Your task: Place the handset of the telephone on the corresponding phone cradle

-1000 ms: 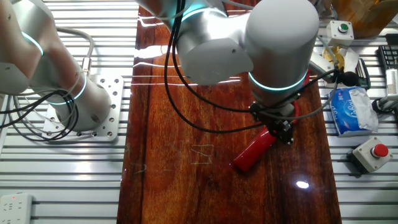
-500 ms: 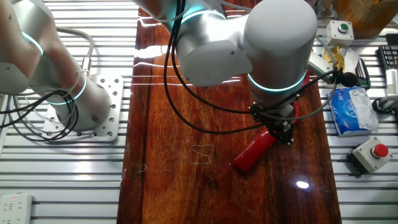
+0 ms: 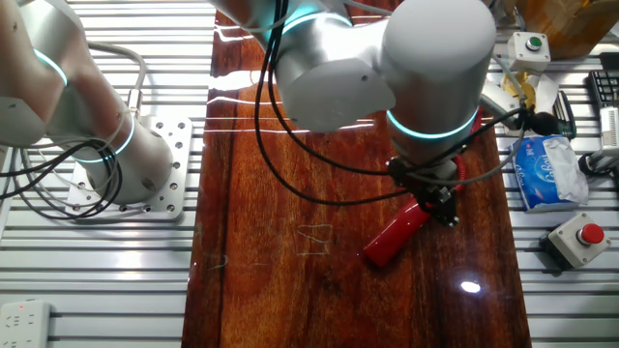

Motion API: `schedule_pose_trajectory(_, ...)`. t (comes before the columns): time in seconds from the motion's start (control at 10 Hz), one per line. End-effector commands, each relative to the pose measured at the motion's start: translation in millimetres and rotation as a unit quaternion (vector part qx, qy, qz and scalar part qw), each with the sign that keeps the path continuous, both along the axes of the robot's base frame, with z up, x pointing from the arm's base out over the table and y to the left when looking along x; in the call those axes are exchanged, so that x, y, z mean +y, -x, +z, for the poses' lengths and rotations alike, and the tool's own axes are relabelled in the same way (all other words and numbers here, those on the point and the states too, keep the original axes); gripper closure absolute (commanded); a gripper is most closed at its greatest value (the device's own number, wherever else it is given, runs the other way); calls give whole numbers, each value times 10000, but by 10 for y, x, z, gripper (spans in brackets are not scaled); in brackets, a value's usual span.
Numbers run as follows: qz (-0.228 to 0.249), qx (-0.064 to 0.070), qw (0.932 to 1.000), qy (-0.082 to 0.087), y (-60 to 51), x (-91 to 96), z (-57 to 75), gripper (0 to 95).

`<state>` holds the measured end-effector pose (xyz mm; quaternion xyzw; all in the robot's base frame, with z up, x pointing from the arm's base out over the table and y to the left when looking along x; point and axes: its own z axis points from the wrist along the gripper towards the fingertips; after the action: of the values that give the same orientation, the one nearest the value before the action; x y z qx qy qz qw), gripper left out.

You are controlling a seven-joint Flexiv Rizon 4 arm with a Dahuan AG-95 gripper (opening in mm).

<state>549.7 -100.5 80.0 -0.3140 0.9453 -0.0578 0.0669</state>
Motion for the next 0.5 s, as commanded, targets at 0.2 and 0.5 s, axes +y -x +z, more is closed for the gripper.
schedule_pose_trajectory(0.2,114,294,9992,259,-4,-9,-1,0)
schedule_pose_trajectory(0.5,137,447,9981,410,-4,-9,-1,0)
